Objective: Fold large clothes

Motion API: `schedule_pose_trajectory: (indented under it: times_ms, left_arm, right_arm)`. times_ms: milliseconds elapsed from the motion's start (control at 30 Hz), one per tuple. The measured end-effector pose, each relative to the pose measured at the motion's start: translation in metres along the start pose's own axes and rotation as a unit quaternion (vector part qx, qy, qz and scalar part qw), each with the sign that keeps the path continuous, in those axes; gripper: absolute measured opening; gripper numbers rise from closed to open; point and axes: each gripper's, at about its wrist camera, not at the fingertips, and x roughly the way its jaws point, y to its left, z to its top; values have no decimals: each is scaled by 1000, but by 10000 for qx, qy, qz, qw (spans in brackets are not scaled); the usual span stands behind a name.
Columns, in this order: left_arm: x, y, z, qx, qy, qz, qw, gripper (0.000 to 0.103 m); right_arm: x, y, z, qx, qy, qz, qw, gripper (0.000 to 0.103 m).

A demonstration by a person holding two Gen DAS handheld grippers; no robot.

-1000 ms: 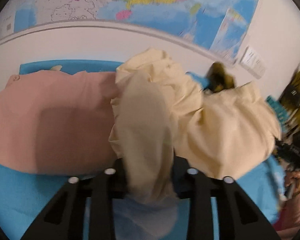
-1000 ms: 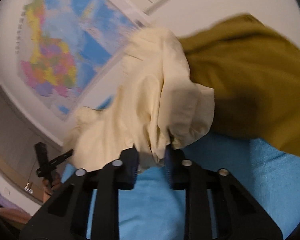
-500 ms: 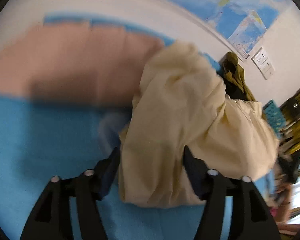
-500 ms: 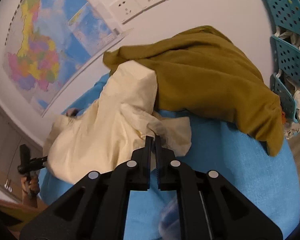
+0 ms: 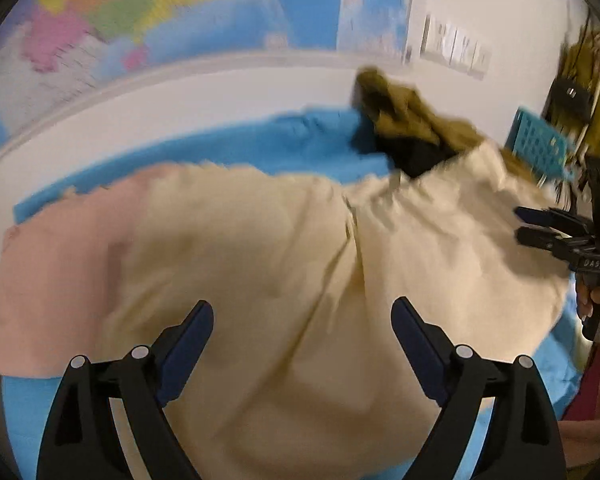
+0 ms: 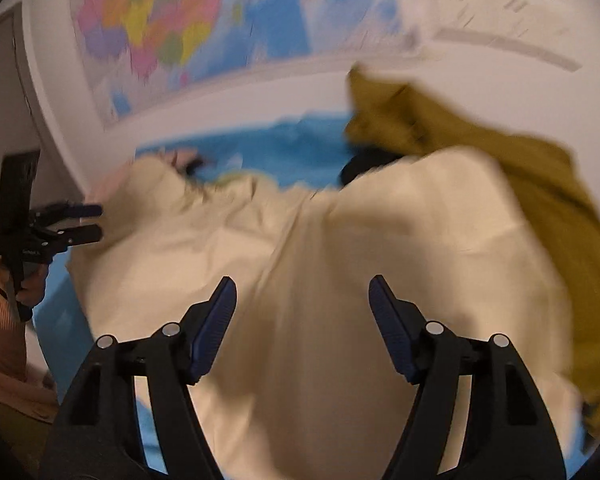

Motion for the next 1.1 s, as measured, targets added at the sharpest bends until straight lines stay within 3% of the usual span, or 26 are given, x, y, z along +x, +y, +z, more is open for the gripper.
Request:
schedule_pose_trajectory:
  times_ms: [67,100,133,167,233,367,400,500,633,733,867,900,967,1033,1100]
  left_arm:
    - [20,-3,0,78,242,133,9996,79]
    - [32,-4,2,107,326,322,9989,68]
    - [38,-3,3,112,354,419,9984,51]
    - [43,-2,5,103,390,438,9982,42]
    - [49,9,13,-169,423,345,9984,1]
    - [53,31,32,-652,335,139,9972,1]
    - [51,35,38,-728,259,148,9969,1]
    - [41,45,49,-801,-71,289,9963,1]
    - [47,56,50,-731,-158,526,9958,1]
    - [63,68,48,-840,-51,455,9954,1]
    - [63,82,48,-1144,-62,107,9934,1]
    - [59,80,47,-1125,-96,88,9936,1]
    - [48,73,45,-1036,-180,36,9944,12]
    - [33,65,40,-885,-329,97,9955,36]
    - [18,56,35,-654,-512,243,9963,49]
  right_arm:
    - [20,3,3,-64,103,3,9999,46]
    - [25,2,5,-76,108,-39,9999,24]
    - [28,0,7,-60,90,-67,9999,8]
    - [29,-2,10,-52,64,-31,10000,5]
    - [27,-5,17,9,-73,21,10000,2]
    - [7,-4,42,-38,-643,63,9979,1]
    - [-5,-1,51,-147,-931,-93,9955,1]
    - [-13,-1,65,-90,-1270,-38,9918,1]
    - [34,-12,56,-146,-581,-286,9978,1]
    - [63,-20,39,-151,-125,-346,9992,1]
    - [58,-24,36,-63,-143,-325,9993,2]
    - [55,-24,36,-32,-149,-291,9995,6]
    - [44,-27,35,66,-197,-129,9997,18]
    - [24,-25,33,76,-393,-87,9992,43]
    - [6,-26,32,63,-575,-107,9983,51]
